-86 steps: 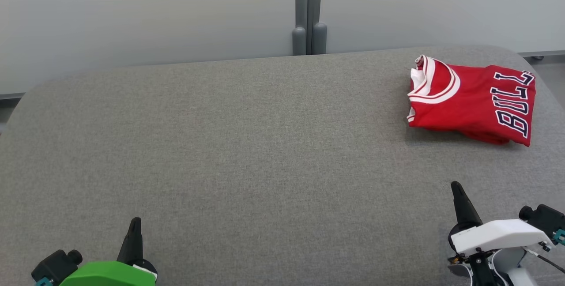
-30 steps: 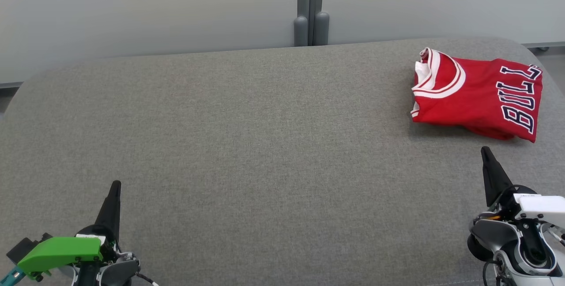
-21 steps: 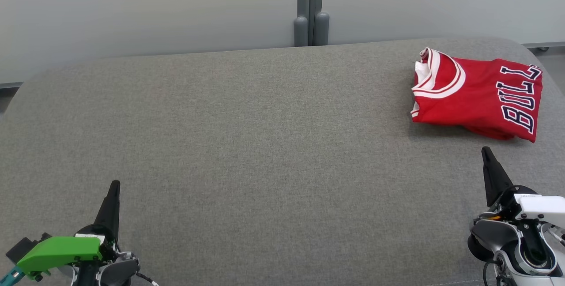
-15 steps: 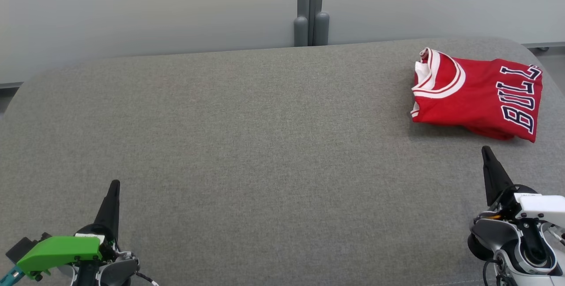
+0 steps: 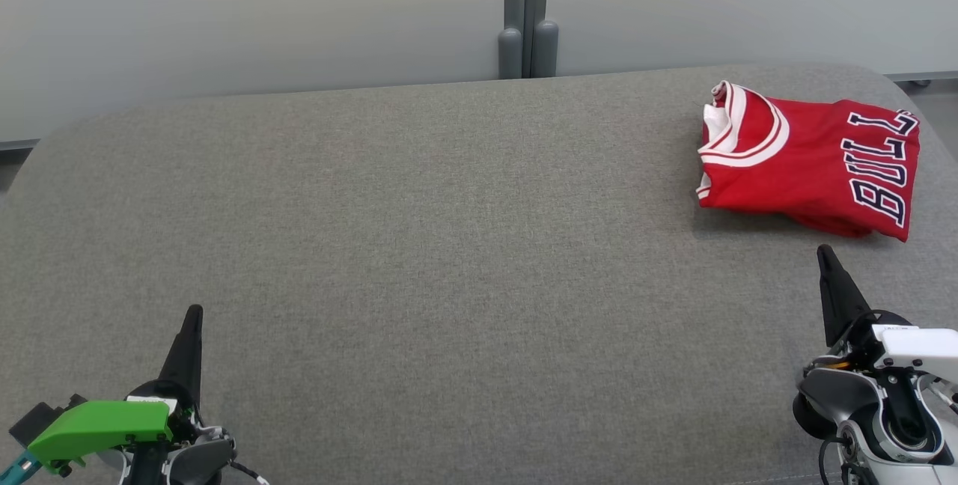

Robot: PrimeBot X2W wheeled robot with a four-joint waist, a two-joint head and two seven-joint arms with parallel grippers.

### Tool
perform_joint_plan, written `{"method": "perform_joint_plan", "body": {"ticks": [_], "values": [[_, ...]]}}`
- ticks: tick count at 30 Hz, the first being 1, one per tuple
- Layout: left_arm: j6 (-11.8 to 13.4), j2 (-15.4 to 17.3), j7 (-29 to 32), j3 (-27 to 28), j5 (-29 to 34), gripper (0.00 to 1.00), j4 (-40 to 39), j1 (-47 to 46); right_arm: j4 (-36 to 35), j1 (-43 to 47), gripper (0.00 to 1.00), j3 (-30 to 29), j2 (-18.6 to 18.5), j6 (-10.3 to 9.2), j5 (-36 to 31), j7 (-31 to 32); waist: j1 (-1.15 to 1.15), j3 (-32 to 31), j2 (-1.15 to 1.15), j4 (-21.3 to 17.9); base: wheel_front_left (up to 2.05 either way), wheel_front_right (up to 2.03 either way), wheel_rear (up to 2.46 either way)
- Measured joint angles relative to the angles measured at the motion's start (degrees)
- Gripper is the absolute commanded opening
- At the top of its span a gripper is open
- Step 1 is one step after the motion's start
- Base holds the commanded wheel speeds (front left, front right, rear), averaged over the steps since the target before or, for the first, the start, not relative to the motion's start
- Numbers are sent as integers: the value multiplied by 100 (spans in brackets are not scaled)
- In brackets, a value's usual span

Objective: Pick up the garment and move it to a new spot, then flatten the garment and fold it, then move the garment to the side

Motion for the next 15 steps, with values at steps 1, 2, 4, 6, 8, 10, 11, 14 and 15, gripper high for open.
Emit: {"method": "perform_joint_plan", "body": {"ticks": [1, 2, 4, 6, 8, 10, 11, 14, 15], "values": [[0, 0, 0, 0, 0, 0, 0, 0, 1, 0, 0, -1, 0, 0, 0, 0, 0, 0, 0, 0, 0, 0, 0], [0, 0, 0, 0, 0, 0, 1, 0, 2, 0, 0, -1, 0, 0, 0, 0, 0, 0, 0, 0, 0, 0, 0], [0, 0, 0, 1, 0, 0, 2, 0, 5, -1, 0, -2, 0, 0, 0, 0, 0, 0, 0, 0, 0, 0, 0], [0, 0, 0, 2, 0, 0, 2, -1, 8, -1, 0, -3, 1, 0, 0, 0, 0, 0, 0, 0, 0, 0, 0], [0, 0, 0, 2, 0, 0, 3, -1, 10, -1, 0, -5, 1, 0, 0, 0, 0, 0, 0, 0, 0, 0, 0], [0, 0, 0, 3, 0, 0, 4, -1, 14, -1, 0, -9, 1, 1, 0, 0, 0, -1, 0, 0, 0, 0, 0], [0, 0, 1, 3, 0, 0, 4, -1, 16, -1, 0, -10, 1, 1, 0, 0, 0, -1, 0, 0, 0, 0, 0], [0, 0, 1, 5, 0, 0, 7, -1, 20, -1, 0, -12, 1, 1, 0, 0, 0, -1, 0, 0, 0, 0, 0], [0, 0, 0, 5, 0, 0, 8, -1, 21, -2, 0, -12, 1, 1, 0, 0, 0, -1, 0, 0, 0, 0, 0]]}}
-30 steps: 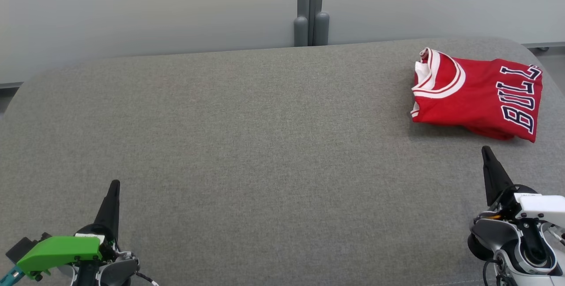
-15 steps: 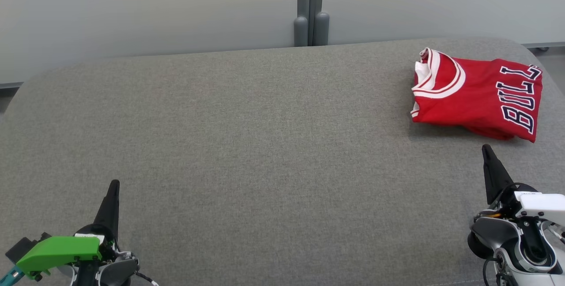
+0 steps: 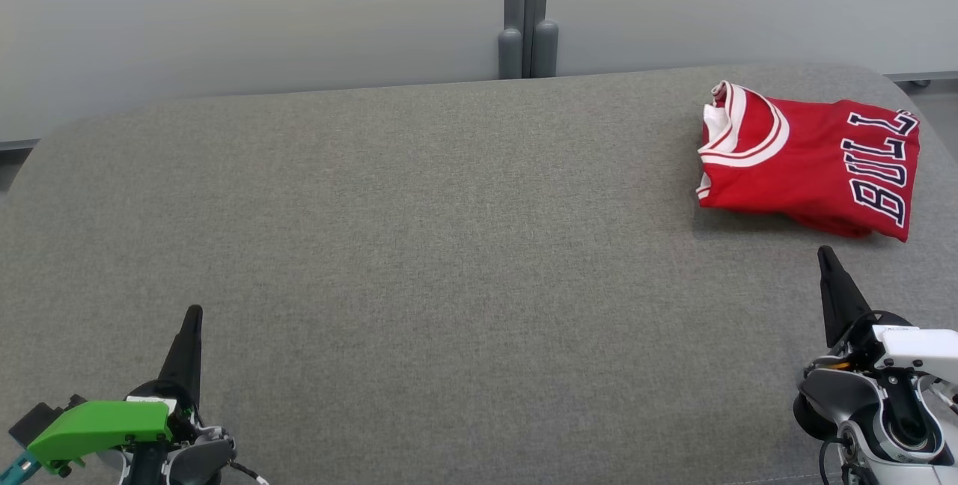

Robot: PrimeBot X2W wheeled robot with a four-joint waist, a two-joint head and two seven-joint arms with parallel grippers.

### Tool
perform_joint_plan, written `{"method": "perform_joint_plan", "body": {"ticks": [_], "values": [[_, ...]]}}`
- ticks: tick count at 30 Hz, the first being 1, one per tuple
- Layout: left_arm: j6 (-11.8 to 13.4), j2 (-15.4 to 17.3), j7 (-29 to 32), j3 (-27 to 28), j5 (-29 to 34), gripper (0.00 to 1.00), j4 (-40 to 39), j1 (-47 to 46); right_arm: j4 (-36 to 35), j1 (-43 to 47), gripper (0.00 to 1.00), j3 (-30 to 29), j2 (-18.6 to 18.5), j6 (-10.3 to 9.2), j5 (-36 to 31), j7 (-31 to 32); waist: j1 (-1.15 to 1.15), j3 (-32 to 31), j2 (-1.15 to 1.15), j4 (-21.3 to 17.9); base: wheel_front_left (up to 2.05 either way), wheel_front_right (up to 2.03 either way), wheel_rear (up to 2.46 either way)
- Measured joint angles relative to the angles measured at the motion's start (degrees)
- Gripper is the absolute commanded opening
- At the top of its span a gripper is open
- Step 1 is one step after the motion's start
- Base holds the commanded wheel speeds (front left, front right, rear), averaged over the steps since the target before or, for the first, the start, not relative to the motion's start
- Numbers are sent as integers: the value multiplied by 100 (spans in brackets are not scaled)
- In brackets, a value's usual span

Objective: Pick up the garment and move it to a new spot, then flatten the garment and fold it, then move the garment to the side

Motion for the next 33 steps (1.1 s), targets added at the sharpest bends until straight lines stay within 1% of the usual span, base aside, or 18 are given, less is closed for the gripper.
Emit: {"method": "perform_joint_plan", "body": {"ticks": [33], "values": [[-16, 0, 1, 10, 0, 0, 10, -3, 33, -4, 0, -15, 4, 1, 0, 25, 0, -1, 0, 0, 0, 0, 0]]}}
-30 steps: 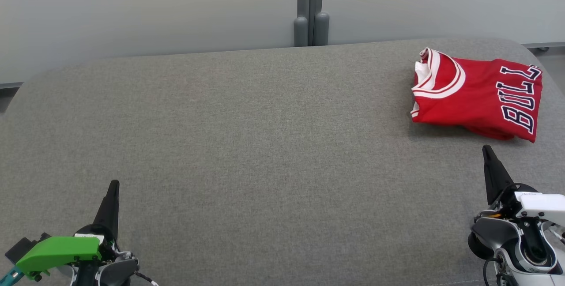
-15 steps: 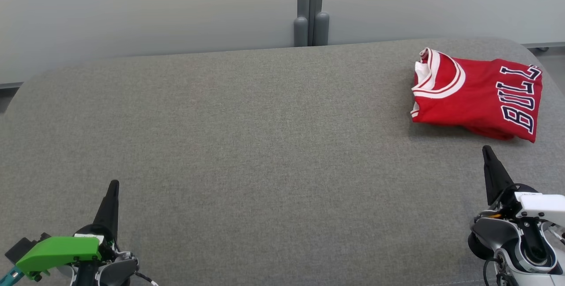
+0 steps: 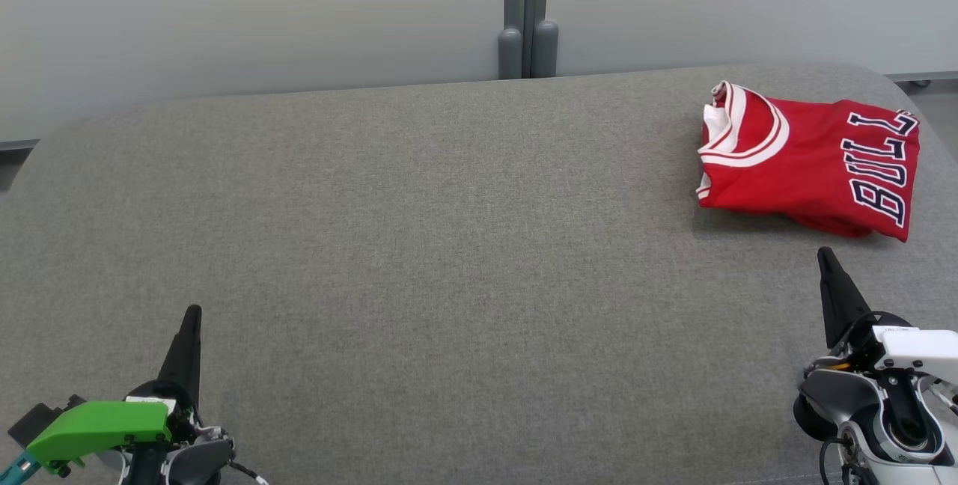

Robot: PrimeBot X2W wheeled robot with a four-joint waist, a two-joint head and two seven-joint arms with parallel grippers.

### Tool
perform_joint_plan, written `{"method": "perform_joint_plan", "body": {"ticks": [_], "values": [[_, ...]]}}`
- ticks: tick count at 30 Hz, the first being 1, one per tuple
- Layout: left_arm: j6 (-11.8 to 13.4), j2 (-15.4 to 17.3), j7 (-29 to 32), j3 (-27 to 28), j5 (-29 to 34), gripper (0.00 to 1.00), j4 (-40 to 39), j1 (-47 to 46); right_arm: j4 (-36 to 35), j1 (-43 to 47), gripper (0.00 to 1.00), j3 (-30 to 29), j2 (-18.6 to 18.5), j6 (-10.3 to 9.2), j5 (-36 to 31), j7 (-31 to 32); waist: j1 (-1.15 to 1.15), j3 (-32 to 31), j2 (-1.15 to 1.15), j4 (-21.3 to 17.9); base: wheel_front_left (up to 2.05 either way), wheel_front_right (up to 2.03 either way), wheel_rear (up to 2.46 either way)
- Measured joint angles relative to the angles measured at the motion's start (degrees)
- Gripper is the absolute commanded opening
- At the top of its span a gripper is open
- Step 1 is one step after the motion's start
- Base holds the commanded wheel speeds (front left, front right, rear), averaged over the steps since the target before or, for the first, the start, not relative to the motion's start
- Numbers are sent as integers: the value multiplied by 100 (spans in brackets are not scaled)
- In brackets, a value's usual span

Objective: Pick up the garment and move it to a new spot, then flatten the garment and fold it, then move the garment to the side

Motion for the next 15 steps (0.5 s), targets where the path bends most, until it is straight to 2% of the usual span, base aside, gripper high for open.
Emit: {"method": "perform_joint_plan", "body": {"ticks": [15], "values": [[0, 0, 0, 3, 0, 0, 1, -1, 12, -1, 0, -9, 2, 0, 0, 1, 0, 0, 0, 0, 0, 0, 0]]}}
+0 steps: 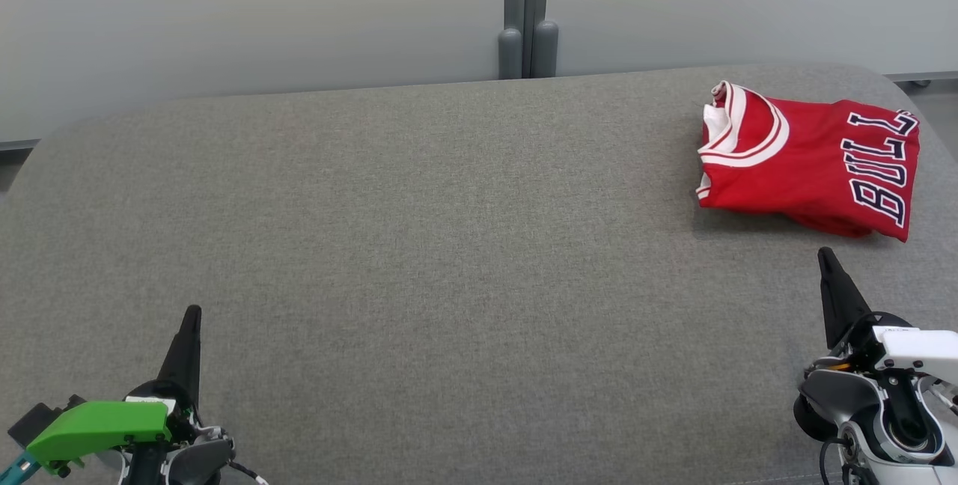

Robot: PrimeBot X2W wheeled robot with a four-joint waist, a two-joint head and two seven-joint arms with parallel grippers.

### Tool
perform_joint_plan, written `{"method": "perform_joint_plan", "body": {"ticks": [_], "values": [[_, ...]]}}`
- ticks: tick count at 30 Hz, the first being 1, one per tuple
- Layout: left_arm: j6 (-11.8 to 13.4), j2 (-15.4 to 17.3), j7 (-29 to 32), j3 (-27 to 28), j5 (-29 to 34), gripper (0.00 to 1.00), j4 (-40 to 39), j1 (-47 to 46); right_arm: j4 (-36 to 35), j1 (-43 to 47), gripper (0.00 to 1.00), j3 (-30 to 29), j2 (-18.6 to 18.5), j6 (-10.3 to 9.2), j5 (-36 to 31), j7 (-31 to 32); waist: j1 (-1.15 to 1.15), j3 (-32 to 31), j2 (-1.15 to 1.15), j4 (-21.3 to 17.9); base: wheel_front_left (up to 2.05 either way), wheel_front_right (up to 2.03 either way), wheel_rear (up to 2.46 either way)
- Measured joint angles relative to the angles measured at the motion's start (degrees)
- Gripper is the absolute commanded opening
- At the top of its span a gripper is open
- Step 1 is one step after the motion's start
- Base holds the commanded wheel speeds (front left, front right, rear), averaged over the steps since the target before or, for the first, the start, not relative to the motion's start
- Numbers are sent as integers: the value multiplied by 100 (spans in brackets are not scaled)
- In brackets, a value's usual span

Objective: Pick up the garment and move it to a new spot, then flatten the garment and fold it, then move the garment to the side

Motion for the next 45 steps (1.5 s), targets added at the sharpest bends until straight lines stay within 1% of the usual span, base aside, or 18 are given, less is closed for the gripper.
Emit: {"method": "perform_joint_plan", "body": {"ticks": [45], "values": [[-1, 0, 1, 11, 1, 0, -4, -1, 9, -2, 0, -29, 10, 16, -2, 30, 0, 2, 0, 0, 0, 0, 0]]}}
